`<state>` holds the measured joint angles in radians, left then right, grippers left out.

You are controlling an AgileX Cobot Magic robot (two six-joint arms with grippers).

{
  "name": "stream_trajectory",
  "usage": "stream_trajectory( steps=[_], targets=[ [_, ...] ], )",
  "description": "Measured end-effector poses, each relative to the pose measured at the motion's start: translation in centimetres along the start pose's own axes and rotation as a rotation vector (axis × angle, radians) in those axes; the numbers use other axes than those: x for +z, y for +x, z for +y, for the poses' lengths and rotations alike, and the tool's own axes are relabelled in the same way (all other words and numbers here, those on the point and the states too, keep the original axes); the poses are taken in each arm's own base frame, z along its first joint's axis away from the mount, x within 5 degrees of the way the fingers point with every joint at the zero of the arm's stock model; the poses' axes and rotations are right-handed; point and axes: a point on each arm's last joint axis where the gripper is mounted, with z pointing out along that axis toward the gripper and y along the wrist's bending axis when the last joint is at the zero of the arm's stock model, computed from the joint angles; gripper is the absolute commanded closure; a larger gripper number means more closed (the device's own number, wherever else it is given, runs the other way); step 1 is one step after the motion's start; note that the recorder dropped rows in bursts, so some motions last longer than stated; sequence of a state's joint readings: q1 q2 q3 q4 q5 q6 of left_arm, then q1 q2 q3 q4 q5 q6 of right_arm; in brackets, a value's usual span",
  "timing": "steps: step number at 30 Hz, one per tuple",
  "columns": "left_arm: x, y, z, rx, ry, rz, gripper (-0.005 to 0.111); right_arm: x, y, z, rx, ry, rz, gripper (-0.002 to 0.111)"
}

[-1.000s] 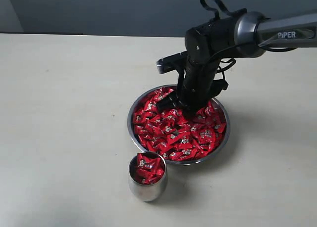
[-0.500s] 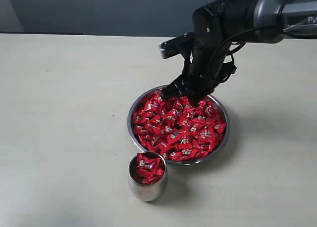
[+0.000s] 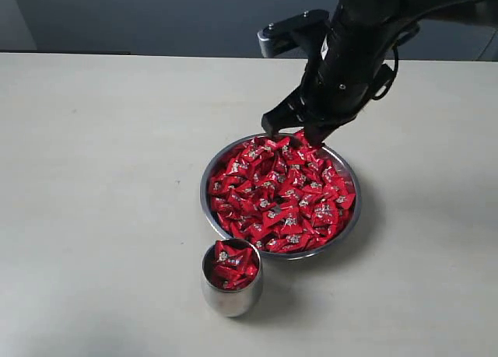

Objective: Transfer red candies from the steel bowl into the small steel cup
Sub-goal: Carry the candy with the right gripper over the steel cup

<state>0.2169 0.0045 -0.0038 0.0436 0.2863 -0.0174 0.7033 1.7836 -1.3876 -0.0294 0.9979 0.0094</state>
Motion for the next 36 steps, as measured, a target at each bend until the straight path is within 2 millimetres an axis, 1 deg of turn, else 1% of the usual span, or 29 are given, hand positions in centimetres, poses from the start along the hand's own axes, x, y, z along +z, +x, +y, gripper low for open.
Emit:
stream_trajectory(
  steps=[4, 7, 10, 12, 17, 20, 30, 35, 36],
  targets=[
    [0.0, 0.0, 0.0, 0.000, 0.000, 0.000, 0.106, -2.0, 0.7, 1.3, -0.036, -0.107, 0.007, 0.109],
    [0.0, 0.0, 0.0, 0.000, 0.000, 0.000, 0.106, -3.0, 1.1, 2.8, -0.093, -0.137, 0.002, 0.109],
    [0.0, 0.0, 0.0, 0.000, 0.000, 0.000, 0.106, -3.4, 1.3, 4.5, -0.156, -0.153, 0.001, 0.109],
    [0.0, 0.0, 0.0, 0.000, 0.000, 0.000, 0.106, -3.3, 1.5, 5.6, -0.198, -0.168, 0.001, 0.109],
    [0.0, 0.0, 0.0, 0.000, 0.000, 0.000, 0.106, -1.9, 3.0, 7.8, -0.270, -0.196, 0.041, 0.109],
    [0.0, 0.0, 0.0, 0.000, 0.000, 0.000, 0.106, -1.4, 3.7, 8.5, -0.304, -0.216, 0.063, 0.109],
    [0.0, 0.0, 0.0, 0.000, 0.000, 0.000, 0.106, -1.7, 4.3, 11.2, -0.373, -0.327, 0.044, 0.109],
    [0.0, 0.0, 0.0, 0.000, 0.000, 0.000, 0.106, 0.1, 4.3, 11.7, -0.375, -0.337, 0.093, 0.109],
    [0.0, 0.0, 0.0, 0.000, 0.000, 0.000, 0.106, 0.2, 4.3, 11.7, -0.375, -0.339, 0.096, 0.109]
  ],
)
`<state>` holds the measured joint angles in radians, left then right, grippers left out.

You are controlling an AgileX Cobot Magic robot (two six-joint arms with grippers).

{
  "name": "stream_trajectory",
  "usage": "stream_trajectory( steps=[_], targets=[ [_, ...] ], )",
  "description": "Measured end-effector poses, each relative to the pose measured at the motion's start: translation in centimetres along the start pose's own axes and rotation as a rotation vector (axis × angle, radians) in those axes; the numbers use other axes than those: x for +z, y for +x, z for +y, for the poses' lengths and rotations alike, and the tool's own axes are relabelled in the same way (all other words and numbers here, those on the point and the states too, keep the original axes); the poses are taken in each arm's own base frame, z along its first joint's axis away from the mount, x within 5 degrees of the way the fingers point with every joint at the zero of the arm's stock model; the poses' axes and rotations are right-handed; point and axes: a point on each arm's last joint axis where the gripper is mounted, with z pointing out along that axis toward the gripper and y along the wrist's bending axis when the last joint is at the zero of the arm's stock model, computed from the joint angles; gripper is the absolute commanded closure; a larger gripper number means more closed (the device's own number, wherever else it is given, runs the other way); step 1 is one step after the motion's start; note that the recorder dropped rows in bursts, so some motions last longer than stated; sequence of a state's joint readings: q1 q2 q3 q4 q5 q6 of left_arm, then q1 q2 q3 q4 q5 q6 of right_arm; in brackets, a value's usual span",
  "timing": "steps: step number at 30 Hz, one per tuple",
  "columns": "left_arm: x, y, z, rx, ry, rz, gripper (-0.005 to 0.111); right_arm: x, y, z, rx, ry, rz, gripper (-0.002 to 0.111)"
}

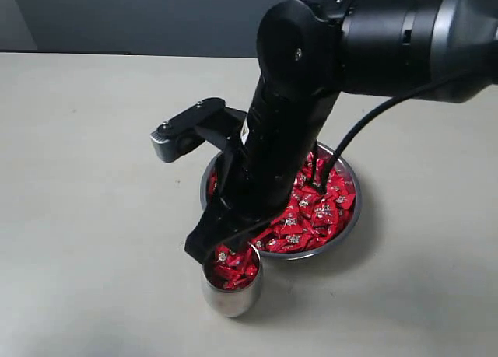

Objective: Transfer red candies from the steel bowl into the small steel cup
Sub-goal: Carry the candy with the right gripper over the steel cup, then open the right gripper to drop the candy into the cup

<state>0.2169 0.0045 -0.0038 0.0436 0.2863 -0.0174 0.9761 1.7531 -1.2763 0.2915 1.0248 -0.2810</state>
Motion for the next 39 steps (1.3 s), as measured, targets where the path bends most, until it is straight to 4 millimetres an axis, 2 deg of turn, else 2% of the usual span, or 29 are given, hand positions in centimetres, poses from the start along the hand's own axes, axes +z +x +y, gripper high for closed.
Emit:
stream_trajectory(
  steps=[12, 26, 28, 33, 39],
  targets=[
    [0.0, 0.0, 0.0, 0.000, 0.000, 0.000, 0.106, 1.5, 0.5, -0.1, 0.010, -0.006, 0.031, 0.109],
    [0.0, 0.0, 0.0, 0.000, 0.000, 0.000, 0.106, 1.6, 0.4, -0.2, 0.012, -0.001, 0.017, 0.108],
    [0.0, 0.0, 0.0, 0.000, 0.000, 0.000, 0.106, 1.6, 0.4, -0.2, 0.010, -0.001, 0.017, 0.101],
    [0.0, 0.0, 0.0, 0.000, 0.000, 0.000, 0.106, 1.6, 0.4, -0.2, 0.008, -0.001, 0.017, 0.070],
    [0.0, 0.0, 0.0, 0.000, 0.000, 0.000, 0.106, 1.6, 0.4, -0.2, 0.006, -0.001, 0.017, 0.068]
  ],
)
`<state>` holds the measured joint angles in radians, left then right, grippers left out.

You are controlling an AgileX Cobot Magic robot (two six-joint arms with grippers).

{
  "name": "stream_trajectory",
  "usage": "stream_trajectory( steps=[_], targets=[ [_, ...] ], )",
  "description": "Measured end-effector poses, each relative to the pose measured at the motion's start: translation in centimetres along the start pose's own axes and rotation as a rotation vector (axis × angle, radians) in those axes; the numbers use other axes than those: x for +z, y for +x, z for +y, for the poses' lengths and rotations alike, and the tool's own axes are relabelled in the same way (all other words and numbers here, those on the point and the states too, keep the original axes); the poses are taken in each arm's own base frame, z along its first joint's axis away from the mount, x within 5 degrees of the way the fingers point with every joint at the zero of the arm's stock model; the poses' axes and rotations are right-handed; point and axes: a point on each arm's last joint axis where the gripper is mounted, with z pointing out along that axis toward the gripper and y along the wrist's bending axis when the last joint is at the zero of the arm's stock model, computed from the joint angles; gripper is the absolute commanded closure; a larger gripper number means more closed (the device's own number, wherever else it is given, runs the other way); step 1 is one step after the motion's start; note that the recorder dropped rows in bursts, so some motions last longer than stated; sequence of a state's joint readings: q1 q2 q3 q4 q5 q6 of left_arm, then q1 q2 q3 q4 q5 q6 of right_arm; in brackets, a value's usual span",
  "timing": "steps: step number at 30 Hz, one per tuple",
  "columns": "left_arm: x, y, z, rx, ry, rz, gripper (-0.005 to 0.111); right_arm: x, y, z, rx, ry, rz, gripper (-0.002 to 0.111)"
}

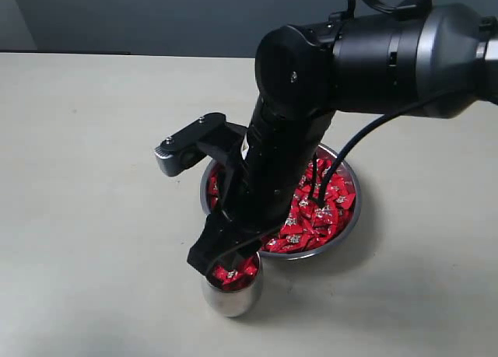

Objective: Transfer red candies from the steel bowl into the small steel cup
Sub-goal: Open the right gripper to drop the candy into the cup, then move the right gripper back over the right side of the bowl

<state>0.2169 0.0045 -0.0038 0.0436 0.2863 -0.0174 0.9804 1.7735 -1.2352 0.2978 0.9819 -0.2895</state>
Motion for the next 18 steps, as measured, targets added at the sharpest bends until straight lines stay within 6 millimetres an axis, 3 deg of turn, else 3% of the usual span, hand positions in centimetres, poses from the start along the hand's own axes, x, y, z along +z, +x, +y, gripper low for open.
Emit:
stream_trajectory(
  steps=[11, 18],
  targets=[
    [0.0, 0.0, 0.0, 0.000, 0.000, 0.000, 0.106, -0.5, 0.0, 0.0, -0.013, 0.018, -0.020, 0.068],
    [0.0, 0.0, 0.0, 0.000, 0.000, 0.000, 0.106, -2.4, 0.3, -1.3, -0.016, 0.214, -0.059, 0.072]
  ],
)
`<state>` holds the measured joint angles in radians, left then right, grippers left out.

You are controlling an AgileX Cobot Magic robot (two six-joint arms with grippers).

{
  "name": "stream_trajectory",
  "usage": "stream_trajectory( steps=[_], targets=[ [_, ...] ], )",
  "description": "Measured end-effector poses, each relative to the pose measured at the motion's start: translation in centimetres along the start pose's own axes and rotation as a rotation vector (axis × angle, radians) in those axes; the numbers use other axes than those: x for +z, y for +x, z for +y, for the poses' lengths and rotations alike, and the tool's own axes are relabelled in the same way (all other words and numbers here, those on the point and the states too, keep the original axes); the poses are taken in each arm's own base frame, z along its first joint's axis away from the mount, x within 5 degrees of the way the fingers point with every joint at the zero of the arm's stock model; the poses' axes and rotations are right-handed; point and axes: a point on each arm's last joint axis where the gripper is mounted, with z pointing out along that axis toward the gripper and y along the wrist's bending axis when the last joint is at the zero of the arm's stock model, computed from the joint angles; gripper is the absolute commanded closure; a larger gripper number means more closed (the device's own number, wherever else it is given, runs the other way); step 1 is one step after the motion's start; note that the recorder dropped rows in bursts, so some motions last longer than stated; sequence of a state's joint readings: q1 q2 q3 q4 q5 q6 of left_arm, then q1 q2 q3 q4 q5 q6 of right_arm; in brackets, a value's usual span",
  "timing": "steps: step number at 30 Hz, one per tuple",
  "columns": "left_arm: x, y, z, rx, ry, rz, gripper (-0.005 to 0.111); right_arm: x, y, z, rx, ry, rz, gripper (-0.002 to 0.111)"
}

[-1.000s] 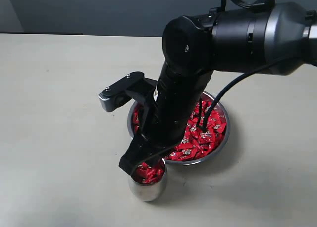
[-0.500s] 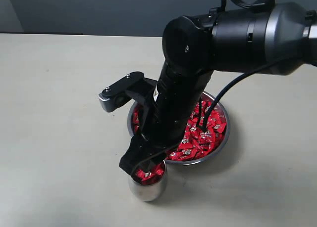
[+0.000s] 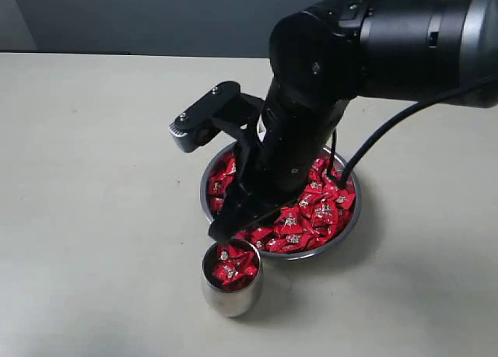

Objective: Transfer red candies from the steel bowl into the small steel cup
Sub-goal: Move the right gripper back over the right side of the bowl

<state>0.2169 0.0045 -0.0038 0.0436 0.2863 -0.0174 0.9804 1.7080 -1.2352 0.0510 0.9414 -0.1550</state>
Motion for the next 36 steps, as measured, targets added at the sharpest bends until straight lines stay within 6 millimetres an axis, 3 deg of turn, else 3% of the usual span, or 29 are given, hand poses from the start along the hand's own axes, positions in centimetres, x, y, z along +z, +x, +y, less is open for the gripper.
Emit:
stream_trajectory(
  steps=[8, 14, 18, 22, 25, 30, 36],
  targets=[
    [0.0, 0.0, 0.0, 0.000, 0.000, 0.000, 0.106, -0.4, -0.1, -3.8, 0.061, 0.425, -0.008, 0.072],
    [0.0, 0.0, 0.0, 0.000, 0.000, 0.000, 0.106, 1.7, -0.4, -6.2, 0.125, 0.589, 0.004, 0.072],
    [0.0, 0.0, 0.0, 0.000, 0.000, 0.000, 0.106, 3.9, 0.7, -9.8, 0.230, 0.619, 0.075, 0.072],
    [0.0, 0.0, 0.0, 0.000, 0.000, 0.000, 0.106, 5.2, 2.4, -13.0, 0.392, 0.566, 0.121, 0.072],
    [0.0, 0.0, 0.0, 0.000, 0.000, 0.000, 0.106, 5.6, 3.4, -14.2, 0.503, 0.423, 0.122, 0.072],
    [0.0, 0.0, 0.0, 0.000, 0.000, 0.000, 0.106, 5.9, 3.2, -13.6, 0.552, 0.173, 0.099, 0.072],
    [0.0, 0.0, 0.0, 0.000, 0.000, 0.000, 0.106, 5.1, 1.9, -12.7, 0.571, 0.036, 0.076, 0.072]
  ],
)
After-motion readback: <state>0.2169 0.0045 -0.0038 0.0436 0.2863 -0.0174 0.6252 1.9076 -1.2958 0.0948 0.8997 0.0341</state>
